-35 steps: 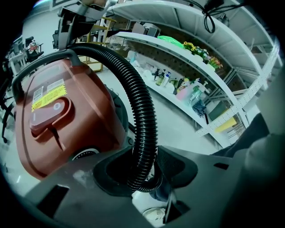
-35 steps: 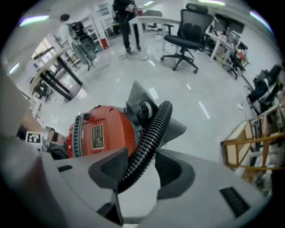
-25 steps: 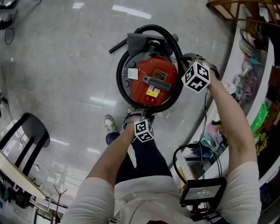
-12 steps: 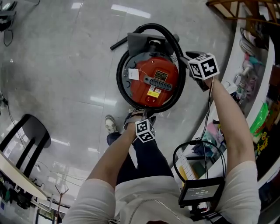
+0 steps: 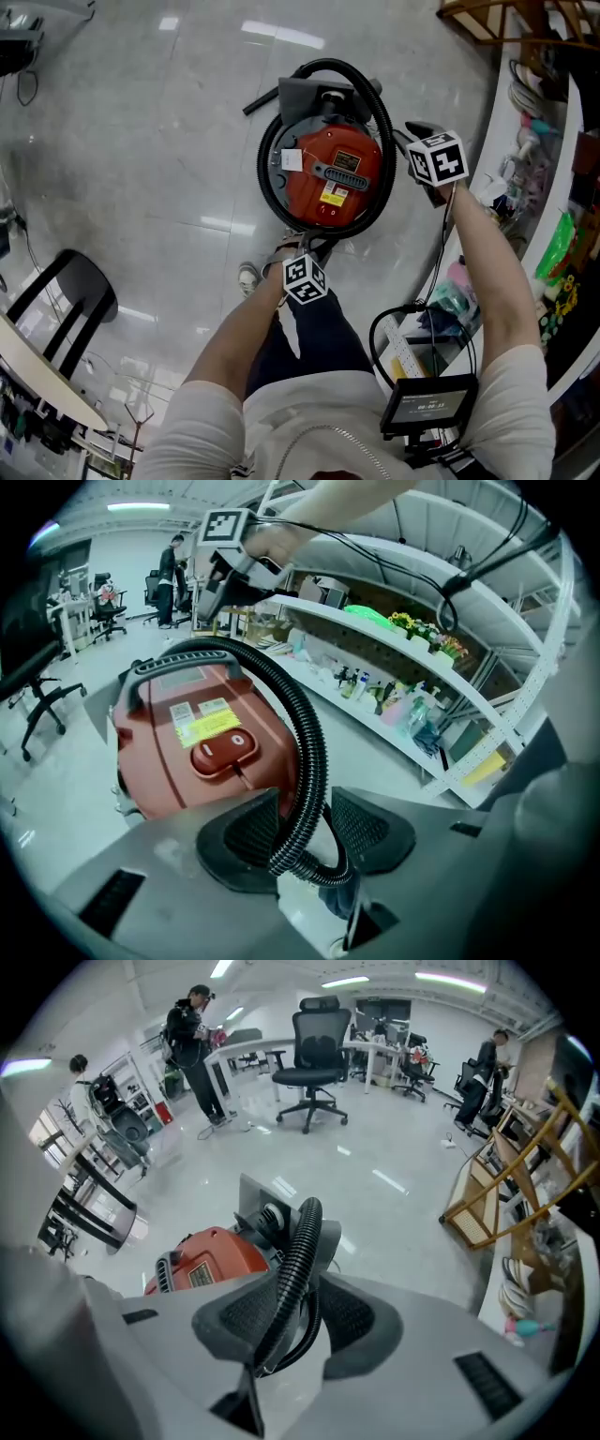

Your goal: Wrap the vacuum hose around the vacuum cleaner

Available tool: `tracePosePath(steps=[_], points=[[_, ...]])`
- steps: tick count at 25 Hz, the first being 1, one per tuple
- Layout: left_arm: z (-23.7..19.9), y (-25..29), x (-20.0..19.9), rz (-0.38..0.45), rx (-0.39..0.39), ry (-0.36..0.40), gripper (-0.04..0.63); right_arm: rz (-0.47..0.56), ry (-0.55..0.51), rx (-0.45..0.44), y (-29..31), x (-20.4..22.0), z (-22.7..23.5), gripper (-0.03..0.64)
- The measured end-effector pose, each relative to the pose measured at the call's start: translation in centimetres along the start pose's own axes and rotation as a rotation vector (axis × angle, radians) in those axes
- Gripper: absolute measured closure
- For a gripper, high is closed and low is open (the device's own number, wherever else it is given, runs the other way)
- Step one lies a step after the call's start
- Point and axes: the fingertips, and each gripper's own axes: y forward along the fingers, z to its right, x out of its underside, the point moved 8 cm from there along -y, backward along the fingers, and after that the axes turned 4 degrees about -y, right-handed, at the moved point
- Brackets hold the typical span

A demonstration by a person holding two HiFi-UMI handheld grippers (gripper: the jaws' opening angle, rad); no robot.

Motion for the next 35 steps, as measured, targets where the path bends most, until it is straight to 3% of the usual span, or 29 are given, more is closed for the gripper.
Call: tracePosePath(steps=[4,9,21,29,35], points=[[-1.7,-3.5,-1.0,0.068,-0.059,-0.055,0.420,0.076,0.049,0.029,-4.5,2.9,-2.5,0.481],[-1.3,-9.6,-2.4,0.173,-0.130,-0.140,0.428,0.133,0.125,0.023,-10.7,8.8,-8.7,0.482],[8.1,-27.7,-0.7,0.370,-0.224,-0.224,0.538,0.251,0.300,0.025,-26.0,20.8,-30.0,0.499],[16.6,-36.4,3.0,0.484,-0.174,-0.207,0.554,0.387,0.405,0.074,-34.6,26.7,-42.3,0.500],[21.4,-41.0,5.7,0.540,-0.130,-0.216,0.554,0.524,0.695,0.082,-38.0,31.4,-50.0,0.500]])
